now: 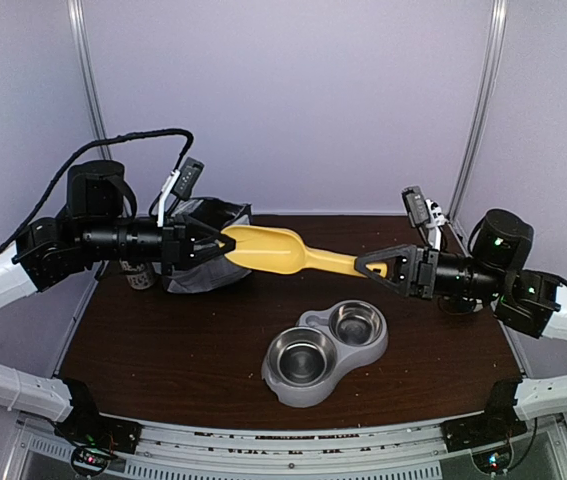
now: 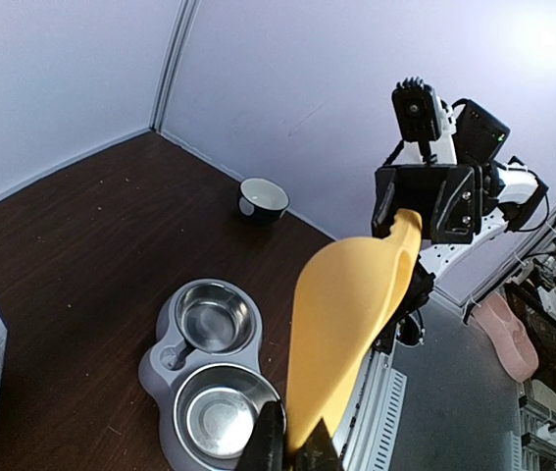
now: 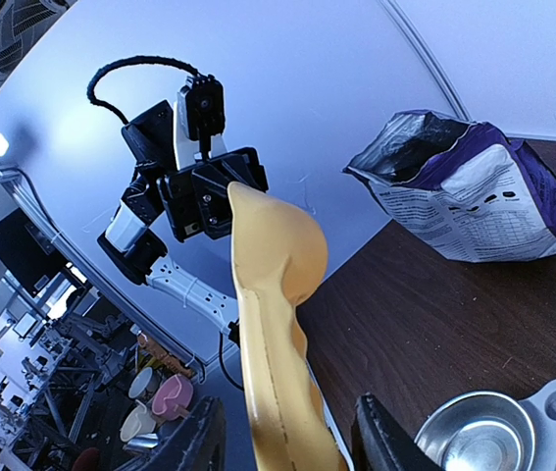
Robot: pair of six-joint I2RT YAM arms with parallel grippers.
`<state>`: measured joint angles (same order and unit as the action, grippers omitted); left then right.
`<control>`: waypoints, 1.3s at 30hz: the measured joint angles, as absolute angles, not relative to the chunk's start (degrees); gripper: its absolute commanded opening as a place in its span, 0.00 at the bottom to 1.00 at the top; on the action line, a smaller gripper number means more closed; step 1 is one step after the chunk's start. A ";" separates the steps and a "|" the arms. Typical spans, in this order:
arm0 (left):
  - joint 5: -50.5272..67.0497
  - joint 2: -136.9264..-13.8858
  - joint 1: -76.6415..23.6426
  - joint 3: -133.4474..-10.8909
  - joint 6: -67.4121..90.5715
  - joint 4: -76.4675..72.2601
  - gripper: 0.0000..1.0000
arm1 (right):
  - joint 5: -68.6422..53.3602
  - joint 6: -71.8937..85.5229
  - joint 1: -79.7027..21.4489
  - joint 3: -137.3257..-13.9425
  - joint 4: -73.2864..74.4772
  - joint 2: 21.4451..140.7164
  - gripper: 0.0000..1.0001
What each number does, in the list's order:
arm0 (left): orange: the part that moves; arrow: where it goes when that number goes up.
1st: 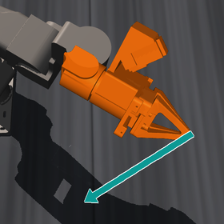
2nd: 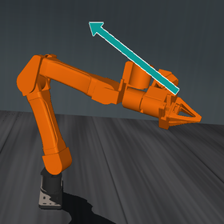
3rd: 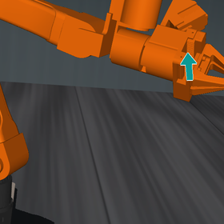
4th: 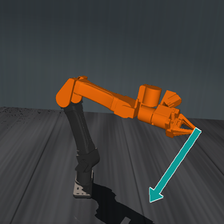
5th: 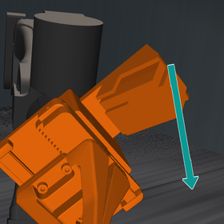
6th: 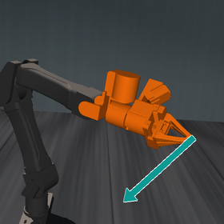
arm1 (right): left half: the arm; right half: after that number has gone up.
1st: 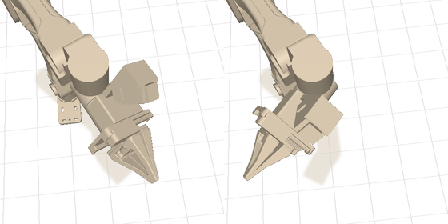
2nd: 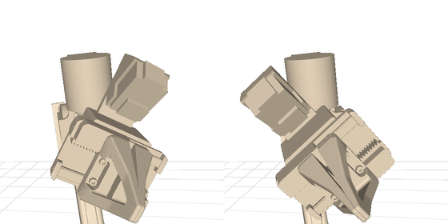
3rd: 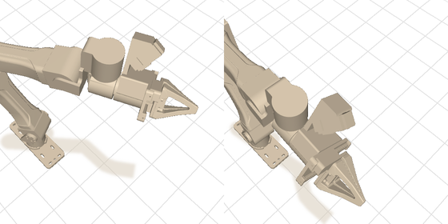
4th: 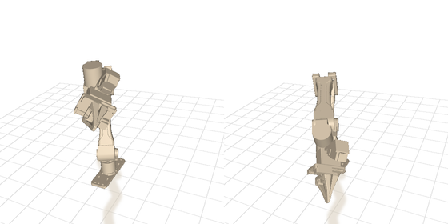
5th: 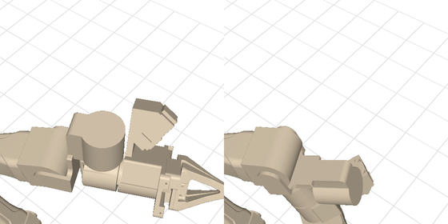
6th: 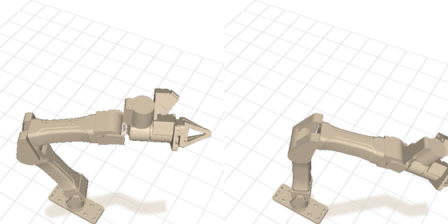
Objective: Serve the pet food
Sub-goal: Pass from the left arm to the right
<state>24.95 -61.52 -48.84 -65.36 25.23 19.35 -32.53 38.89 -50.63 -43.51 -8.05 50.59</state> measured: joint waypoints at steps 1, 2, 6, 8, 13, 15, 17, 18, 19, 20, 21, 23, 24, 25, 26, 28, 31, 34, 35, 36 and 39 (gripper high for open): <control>24.95 -61.54 -48.84 -65.36 25.26 19.31 0.00 | -32.53 38.89 -50.70 -43.68 -7.99 50.70 0.45; 24.97 -61.56 -48.84 -65.36 25.28 19.27 0.00 | -32.53 38.87 -50.81 -43.88 -7.99 50.83 0.45; 25.17 -62.11 -48.84 -65.39 25.30 18.96 0.00 | -32.56 38.85 -51.18 -44.23 -7.92 51.72 0.45; 25.30 -62.50 -48.84 -65.39 25.45 18.92 0.00 | -32.56 38.83 -51.33 -44.56 -7.88 52.34 0.44; 25.61 -62.70 -48.84 -65.39 25.76 18.83 0.00 | -32.75 38.74 -51.77 -44.97 -7.90 53.17 0.43; 25.74 -62.74 -48.84 -65.39 26.06 18.55 0.00 | -32.95 38.76 -51.81 -45.17 -7.97 53.36 0.41; 25.74 -62.83 -48.84 -65.39 26.28 18.06 0.00 | -33.12 38.76 -51.90 -45.52 -7.99 53.63 0.40; 25.74 -62.85 -48.80 -65.39 26.35 17.93 0.00 | -33.21 38.79 -51.90 -45.63 -8.08 53.71 0.40; 25.76 -62.85 -48.80 -65.39 26.50 17.80 0.00 | -33.32 38.85 -51.94 -45.63 -8.34 53.82 0.40; 25.76 -62.85 -48.80 -65.39 26.57 17.74 0.00 | -33.39 38.85 -51.99 -45.63 -8.38 53.91 0.40; 25.76 -62.85 -48.80 -65.39 26.70 17.69 0.00 | -33.45 38.87 -52.07 -45.63 -8.38 54.02 0.40; 25.82 -62.92 -48.73 -65.36 26.96 17.43 0.00 | -33.54 38.89 -52.27 -45.63 -8.40 54.19 0.40; 25.87 -63.00 -48.73 -65.36 27.05 17.15 0.00 | -33.63 38.89 -52.45 -45.63 -8.43 54.28 0.40; 25.93 -63.11 -48.75 -65.36 27.18 16.80 0.00 | -33.71 38.89 -52.69 -45.63 -8.43 54.33 0.39; 26.02 -63.22 -48.75 -65.36 27.27 16.56 0.00 | -33.80 38.89 -52.82 -45.63 -8.43 54.33 0.38; 26.02 -63.40 -48.75 -65.36 27.53 16.36 0.00 | -33.80 38.94 -53.01 -45.63 -8.56 54.33 0.36; 26.30 -63.40 -48.75 -65.36 27.59 16.32 0.00 | -33.80 39.03 -53.04 -45.63 -8.84 54.33 0.37; 26.81 -63.44 -48.75 -65.36 27.59 16.34 0.00 | -33.80 39.24 -53.08 -45.63 -8.91 54.33 0.40; 26.94 -63.44 -48.75 -65.36 27.59 16.36 0.00 | -33.78 39.20 -53.08 -45.63 -8.93 54.33 0.41; 27.11 -63.44 -48.75 -65.36 27.59 16.36 0.00 | -33.78 39.22 -53.08 -45.63 -8.97 54.33 0.42; 27.64 -63.46 -48.75 -65.36 27.59 16.38 0.00 | -33.50 39.27 -53.19 -45.60 -9.30 54.28 0.44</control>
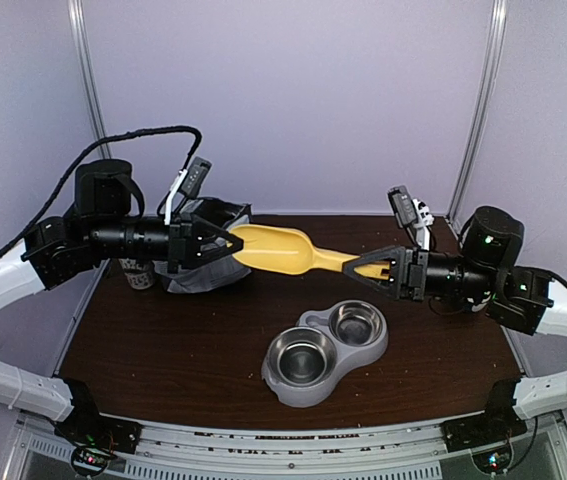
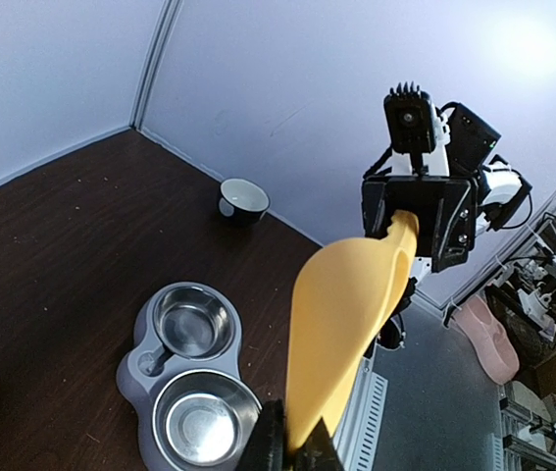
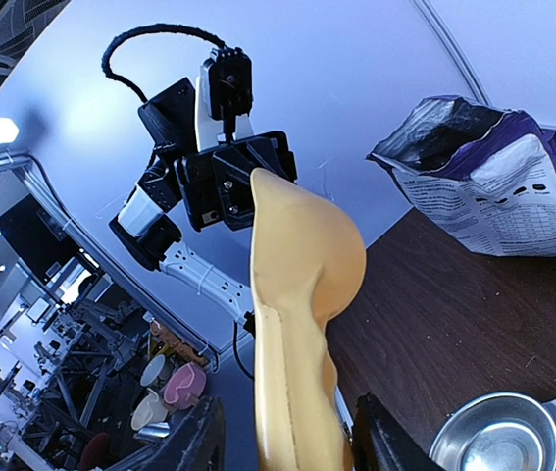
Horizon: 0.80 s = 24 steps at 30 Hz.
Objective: Serve the pet food
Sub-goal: Pass from the left arm to the right
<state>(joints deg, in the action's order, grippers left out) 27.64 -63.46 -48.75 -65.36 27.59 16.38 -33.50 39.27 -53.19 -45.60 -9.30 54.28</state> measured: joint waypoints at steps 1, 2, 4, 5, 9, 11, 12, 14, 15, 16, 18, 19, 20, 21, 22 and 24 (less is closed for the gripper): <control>27.94 -63.51 -48.73 -65.36 27.59 16.38 0.00 | -33.36 39.16 -53.25 -45.58 -9.39 54.19 0.44; 28.27 -63.59 -48.75 -65.36 27.59 16.38 0.00 | -33.26 39.18 -53.32 -45.54 -9.56 54.04 0.44; 28.69 -63.75 -48.75 -65.36 27.59 16.40 0.00 | -33.17 39.16 -53.34 -45.50 -9.85 53.78 0.43; 28.82 -63.79 -48.75 -65.36 27.59 16.43 0.00 | -33.17 39.16 -53.34 -45.50 -9.98 53.71 0.42; 28.99 -63.81 -48.75 -65.36 27.59 16.43 0.00 | -33.17 39.20 -53.36 -45.50 -10.15 53.69 0.39; 28.95 -63.81 -48.75 -65.36 27.59 16.43 0.00 | -33.19 39.24 -53.36 -45.50 -10.17 53.69 0.37; 28.95 -63.81 -48.75 -65.36 27.62 16.43 0.00 | -33.19 39.38 -53.36 -45.47 -10.15 53.69 0.35; 28.95 -63.81 -48.75 -65.36 27.64 16.43 0.00 | -33.19 39.31 -53.36 -45.47 -10.15 53.69 0.32; 28.93 -63.81 -48.75 -65.36 27.66 16.43 0.00 | -33.19 39.24 -53.36 -45.47 -10.15 53.69 0.31; 28.95 -63.81 -48.75 -65.36 27.68 16.43 0.00 | -33.17 39.29 -53.36 -45.47 -10.15 53.69 0.30; 28.95 -63.83 -48.75 -65.36 27.77 16.43 0.00 | -33.19 39.35 -53.36 -45.47 -10.11 53.69 0.28; 28.95 -63.88 -48.75 -65.36 27.81 16.40 0.00 | -33.19 39.27 -53.36 -45.47 -10.11 53.69 0.27; 28.95 -63.96 -48.75 -65.36 27.83 16.38 0.00 | -33.19 39.29 -53.36 -45.47 -10.11 53.69 0.26; 28.97 -64.07 -48.75 -65.36 27.92 16.38 0.00 | -33.21 39.29 -53.36 -45.47 -10.09 53.69 0.25; 28.97 -64.14 -48.75 -65.36 27.99 16.40 0.00 | -33.21 39.18 -53.36 -45.47 -10.09 53.69 0.25; 28.97 -64.29 -48.75 -65.36 28.21 16.43 0.00 | -33.21 39.16 -53.36 -45.47 -10.09 53.69 0.23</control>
<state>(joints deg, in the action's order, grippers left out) 28.97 -64.29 -48.75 -65.36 28.21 16.43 -33.21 39.16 -53.36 -45.47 -10.09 53.69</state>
